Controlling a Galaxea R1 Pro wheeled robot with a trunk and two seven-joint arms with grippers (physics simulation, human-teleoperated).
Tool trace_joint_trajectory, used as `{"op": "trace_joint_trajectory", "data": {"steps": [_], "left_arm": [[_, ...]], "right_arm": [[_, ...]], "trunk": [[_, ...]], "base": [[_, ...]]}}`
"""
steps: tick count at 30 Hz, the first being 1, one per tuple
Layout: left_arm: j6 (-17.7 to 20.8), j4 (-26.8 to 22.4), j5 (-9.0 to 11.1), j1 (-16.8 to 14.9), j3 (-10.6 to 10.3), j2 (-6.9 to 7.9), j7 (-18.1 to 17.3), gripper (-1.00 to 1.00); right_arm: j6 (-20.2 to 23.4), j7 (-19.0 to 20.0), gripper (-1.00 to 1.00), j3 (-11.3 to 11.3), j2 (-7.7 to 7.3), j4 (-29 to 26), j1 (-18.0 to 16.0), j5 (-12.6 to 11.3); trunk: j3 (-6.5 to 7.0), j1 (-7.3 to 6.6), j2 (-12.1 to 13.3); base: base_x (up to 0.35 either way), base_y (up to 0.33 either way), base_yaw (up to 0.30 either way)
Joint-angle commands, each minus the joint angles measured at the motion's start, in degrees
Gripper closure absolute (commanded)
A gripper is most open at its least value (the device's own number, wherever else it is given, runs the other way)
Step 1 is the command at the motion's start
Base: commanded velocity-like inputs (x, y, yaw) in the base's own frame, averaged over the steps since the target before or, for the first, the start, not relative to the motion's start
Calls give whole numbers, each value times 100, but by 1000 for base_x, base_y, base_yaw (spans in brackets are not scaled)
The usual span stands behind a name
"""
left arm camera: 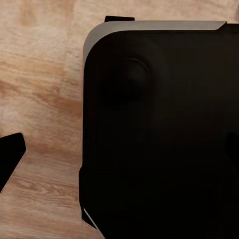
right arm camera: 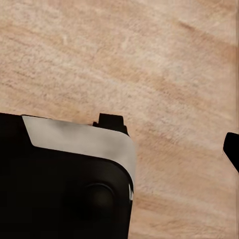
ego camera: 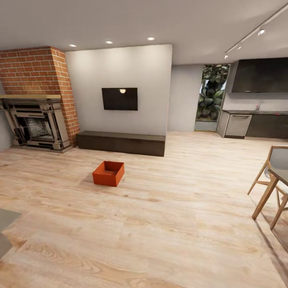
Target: Move the two storage containers from the living room to the garage. In the garage, place one container on the floor and stack the other container on top of it (either order is fine).
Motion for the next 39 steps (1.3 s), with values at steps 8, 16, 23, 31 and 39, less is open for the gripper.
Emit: {"op": "trace_joint_trajectory", "data": {"steps": [8, 16, 23, 31, 39], "left_arm": [[-8, 1, 26, -2, 7, 1, 7, -100], [-10, 1, 26, -2, 7, -2, 7, -100], [-9, 1, 26, -2, 7, -3, 7, -100], [-12, 1, 19, -2, 7, -1, 7, -100], [-12, 1, 17, -2, 7, -3, 7, -100]], "right_arm": [[-28, -3, -100, 48, 2, 13, -5, -46], [-27, -3, -100, 48, 0, 13, -7, -46], [-27, -3, -100, 48, 0, 13, -5, -46], [-27, -3, -100, 48, 7, 13, -5, -46], [-22, -1, -100, 34, 41, 13, -11, -97]], "trunk": [[-6, 3, -3], [-6, 3, -3], [-6, 3, -3], [-6, 3, -3], [-6, 3, -3]], "base": [[323, 0, 0], [323, 0, 0], [323, 0, 0], [319, 0, 0], [302, 0, 0]]}}
